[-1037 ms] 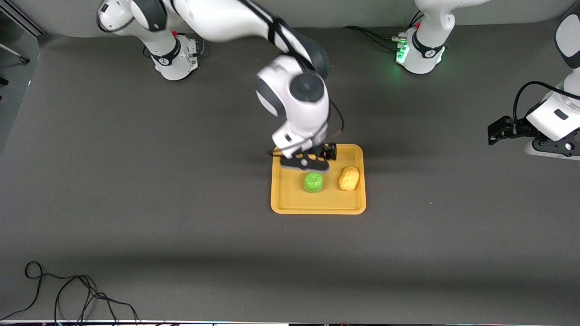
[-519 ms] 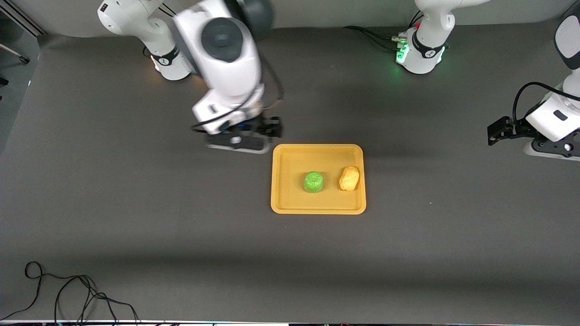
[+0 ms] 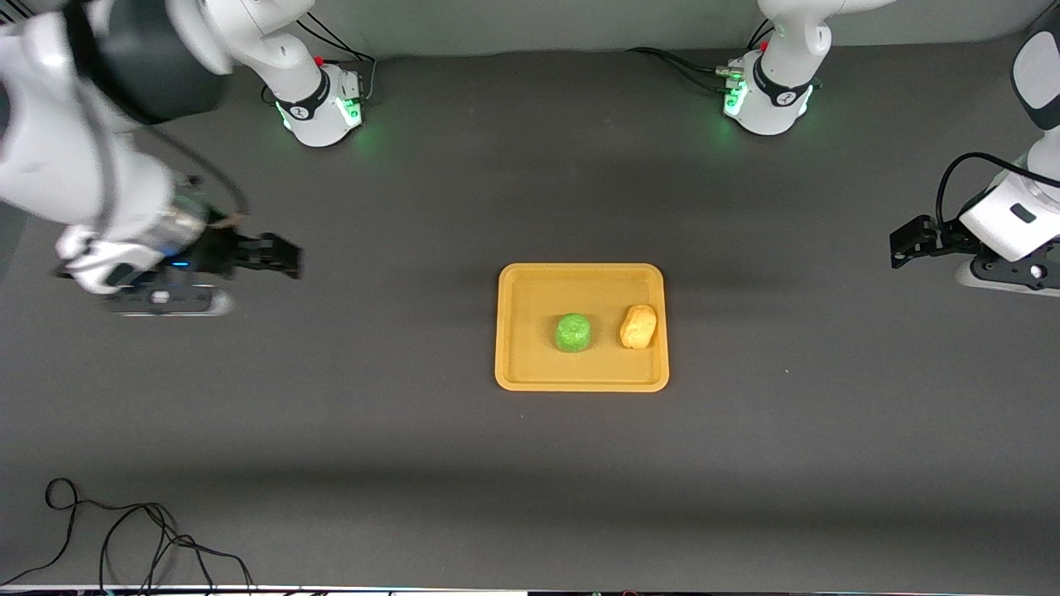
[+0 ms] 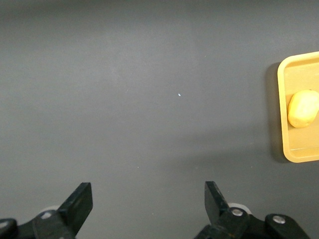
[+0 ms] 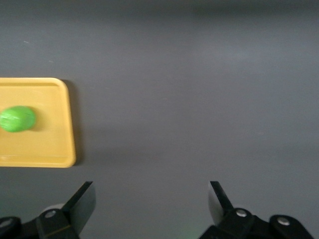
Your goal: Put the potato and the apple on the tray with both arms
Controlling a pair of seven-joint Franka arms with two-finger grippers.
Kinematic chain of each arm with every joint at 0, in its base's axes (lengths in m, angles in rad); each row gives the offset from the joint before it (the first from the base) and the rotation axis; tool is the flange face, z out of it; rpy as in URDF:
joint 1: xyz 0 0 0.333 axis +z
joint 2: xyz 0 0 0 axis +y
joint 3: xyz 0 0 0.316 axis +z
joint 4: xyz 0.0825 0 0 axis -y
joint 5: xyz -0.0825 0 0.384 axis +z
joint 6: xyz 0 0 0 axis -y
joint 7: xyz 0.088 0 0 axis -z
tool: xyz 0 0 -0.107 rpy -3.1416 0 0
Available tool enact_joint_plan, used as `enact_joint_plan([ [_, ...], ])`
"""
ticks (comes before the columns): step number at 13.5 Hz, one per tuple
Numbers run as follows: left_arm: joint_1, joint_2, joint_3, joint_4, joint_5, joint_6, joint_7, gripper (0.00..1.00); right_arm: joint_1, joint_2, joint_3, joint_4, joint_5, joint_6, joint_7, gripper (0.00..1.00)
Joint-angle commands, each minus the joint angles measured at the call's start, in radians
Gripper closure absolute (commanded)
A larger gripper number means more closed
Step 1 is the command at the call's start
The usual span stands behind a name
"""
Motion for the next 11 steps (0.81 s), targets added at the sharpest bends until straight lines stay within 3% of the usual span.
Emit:
enact_joint_plan([
  [1, -0.005, 0.038, 0.001, 0.090, 0.008, -0.044, 0.009, 0.02, -0.173, -0.099, 0.112, -0.132, -0.050, 0.062, -0.095, 0.00],
  [2, -0.010, 0.061, 0.001, 0.136, 0.011, -0.110, 0.012, 0.06, -0.222, -0.111, 0.120, -0.147, -0.060, 0.071, -0.134, 0.00],
  [6, -0.004, 0.064, 0.001, 0.198, 0.001, -0.150, 0.014, 0.00, -0.411, -0.120, 0.204, -0.147, -0.061, 0.076, -0.237, 0.00],
  [11, -0.007, 0.058, -0.005, 0.186, -0.004, -0.166, 0.006, 0.00, -0.404, -0.117, 0.201, -0.130, -0.106, 0.068, -0.256, 0.00],
])
